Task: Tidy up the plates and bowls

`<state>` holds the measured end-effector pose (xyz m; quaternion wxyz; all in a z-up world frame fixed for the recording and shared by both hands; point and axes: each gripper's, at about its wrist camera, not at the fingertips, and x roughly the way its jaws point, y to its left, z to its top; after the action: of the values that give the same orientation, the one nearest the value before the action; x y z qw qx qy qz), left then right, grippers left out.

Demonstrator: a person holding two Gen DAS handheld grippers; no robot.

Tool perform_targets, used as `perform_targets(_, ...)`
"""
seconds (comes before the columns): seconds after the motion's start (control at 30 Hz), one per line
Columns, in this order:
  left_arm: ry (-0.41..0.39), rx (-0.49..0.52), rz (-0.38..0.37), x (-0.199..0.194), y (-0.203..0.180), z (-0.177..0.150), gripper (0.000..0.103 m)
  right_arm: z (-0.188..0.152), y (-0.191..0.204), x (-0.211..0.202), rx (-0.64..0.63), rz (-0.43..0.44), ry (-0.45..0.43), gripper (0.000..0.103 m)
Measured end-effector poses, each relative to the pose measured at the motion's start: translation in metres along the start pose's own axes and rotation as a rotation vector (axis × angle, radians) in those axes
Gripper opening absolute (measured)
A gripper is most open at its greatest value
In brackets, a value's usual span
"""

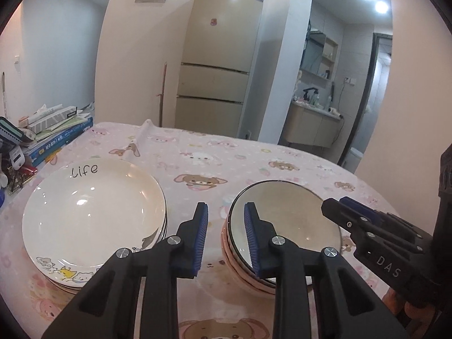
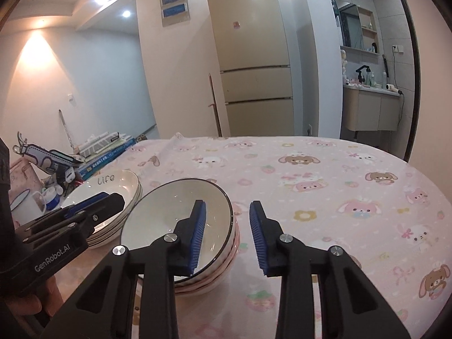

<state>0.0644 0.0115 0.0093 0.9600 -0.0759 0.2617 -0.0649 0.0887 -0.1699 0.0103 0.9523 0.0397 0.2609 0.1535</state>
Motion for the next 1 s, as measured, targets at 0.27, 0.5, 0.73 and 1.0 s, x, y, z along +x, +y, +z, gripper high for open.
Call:
perform_targets(0.27, 0.199, -0.078, -0.009, 0.040, 0.003, 0.002, 0.029, -0.002, -0.009, 0.042, 0.075, 0.025, 0.203, 0.030)
perform_targets(0.5, 0.315, -0.163, -0.098, 0.065, 0.007, -0.016, 0.033, -0.014, -0.023, 0.062, 0.228, 0.135, 0.317, 0.034)
perform_targets(0.73, 0.288, -0.161, -0.104, 0.063, 0.007, -0.020, 0.033, -0.019, -0.027, 0.065, 0.281, 0.167, 0.303, 0.035)
perform_targets(1.0, 0.330, -0.286, -0.154, 0.068, 0.028, -0.026, 0.061, -0.034, -0.048, 0.082, 0.488, 0.321, 0.375, 0.045)
